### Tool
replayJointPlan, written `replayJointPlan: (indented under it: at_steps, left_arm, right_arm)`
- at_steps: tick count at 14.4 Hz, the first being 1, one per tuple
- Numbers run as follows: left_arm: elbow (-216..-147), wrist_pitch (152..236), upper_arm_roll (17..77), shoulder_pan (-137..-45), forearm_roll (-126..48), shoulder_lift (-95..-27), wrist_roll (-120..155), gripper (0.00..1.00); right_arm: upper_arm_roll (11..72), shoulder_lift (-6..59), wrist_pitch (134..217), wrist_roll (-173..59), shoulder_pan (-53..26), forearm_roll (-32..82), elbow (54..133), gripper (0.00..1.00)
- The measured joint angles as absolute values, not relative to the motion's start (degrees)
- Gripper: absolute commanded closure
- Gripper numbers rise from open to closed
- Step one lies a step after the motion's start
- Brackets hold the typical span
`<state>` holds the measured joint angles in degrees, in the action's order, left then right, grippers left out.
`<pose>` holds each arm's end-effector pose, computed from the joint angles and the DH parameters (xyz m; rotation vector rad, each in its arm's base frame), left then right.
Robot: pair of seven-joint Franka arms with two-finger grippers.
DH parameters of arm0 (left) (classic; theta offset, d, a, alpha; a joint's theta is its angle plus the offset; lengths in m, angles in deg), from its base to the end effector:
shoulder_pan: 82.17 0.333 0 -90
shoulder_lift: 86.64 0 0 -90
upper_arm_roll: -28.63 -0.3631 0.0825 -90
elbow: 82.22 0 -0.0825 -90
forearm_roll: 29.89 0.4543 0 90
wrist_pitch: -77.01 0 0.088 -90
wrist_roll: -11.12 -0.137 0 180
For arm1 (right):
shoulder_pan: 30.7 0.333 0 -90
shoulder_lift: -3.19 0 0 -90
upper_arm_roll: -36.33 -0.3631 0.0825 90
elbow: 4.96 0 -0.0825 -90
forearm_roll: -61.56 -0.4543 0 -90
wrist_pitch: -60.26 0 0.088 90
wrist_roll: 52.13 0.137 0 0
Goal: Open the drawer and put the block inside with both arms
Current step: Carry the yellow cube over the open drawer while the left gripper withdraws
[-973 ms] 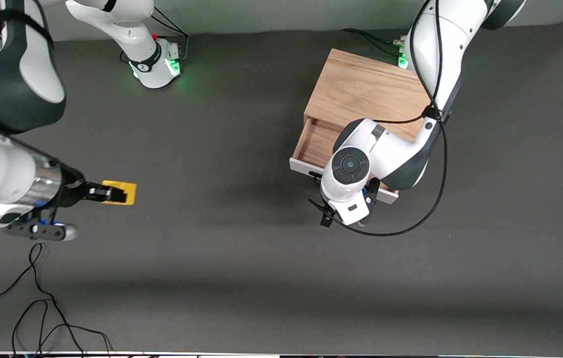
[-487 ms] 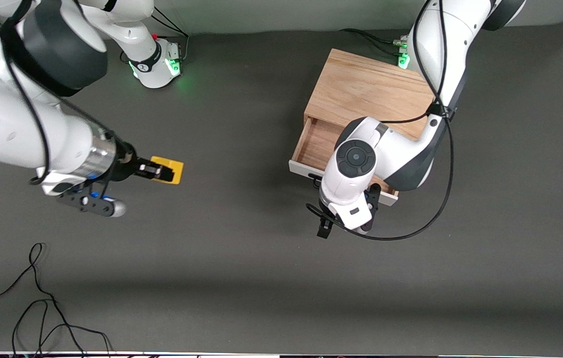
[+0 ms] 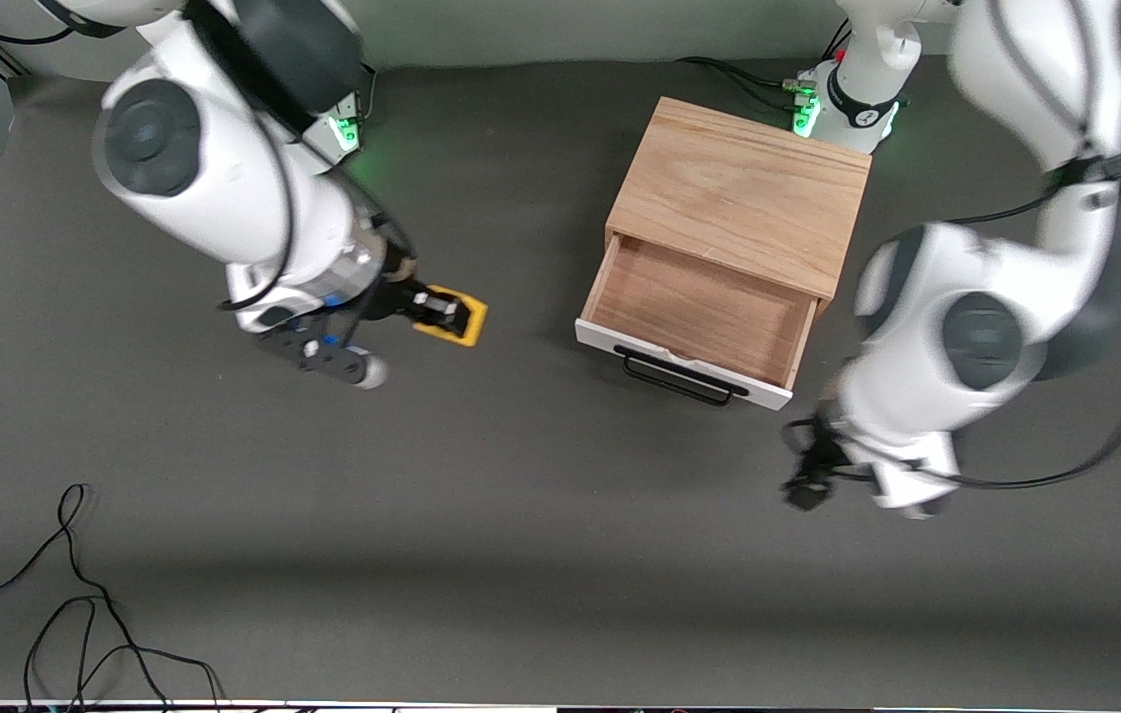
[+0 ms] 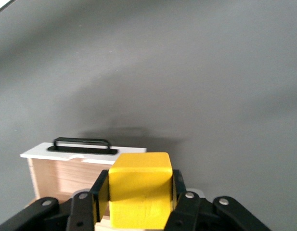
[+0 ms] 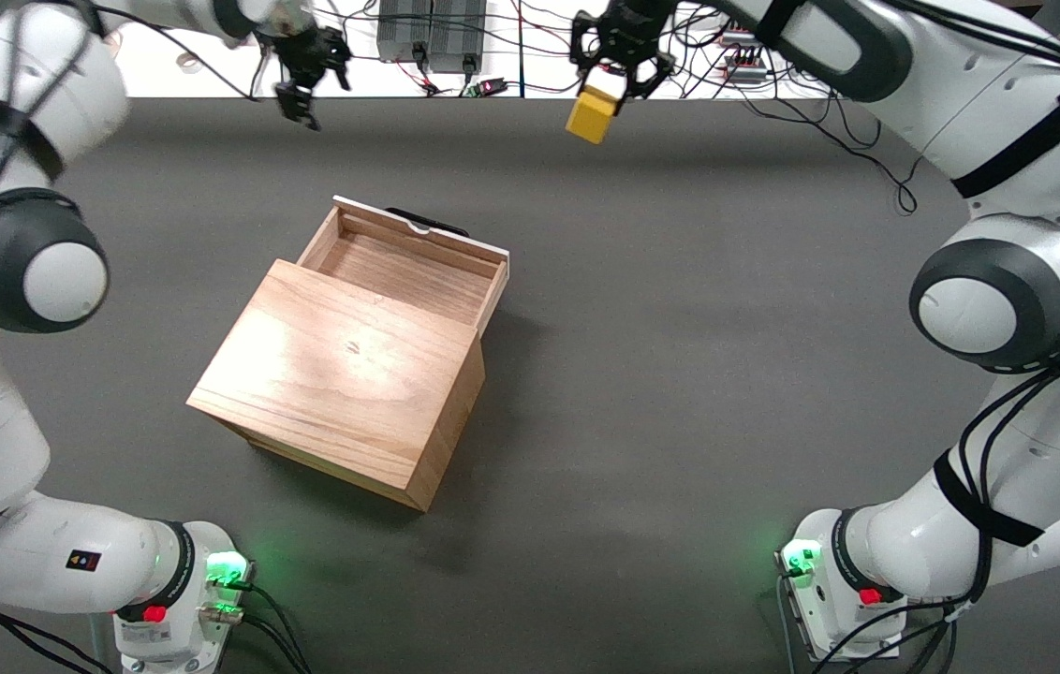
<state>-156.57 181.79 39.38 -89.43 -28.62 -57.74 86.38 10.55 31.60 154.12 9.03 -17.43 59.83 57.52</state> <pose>0.7698 -0.2165 0.4578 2.6796 1.4960 -0.0392 0.6624 0.4252 0.5853 -2.8371 0.6413 0.1713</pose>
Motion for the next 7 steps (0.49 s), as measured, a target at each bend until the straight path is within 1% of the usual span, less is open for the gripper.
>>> replayJointPlan:
  at_steps: [5,7]
  left_arm:
    - [-156.6,169.0,39.4,-79.3,-30.8,-63.5,59.2,0.00]
    - [-156.6,164.3,39.4,-75.6,-30.9,-65.5,47.4,0.00]
  right_arm:
    - [10.6,36.2,165.1,21.6,-9.7,65.0,58.1,0.87]
    - [10.6,37.9,168.2,25.7,-6.6,67.1,58.0,0.87]
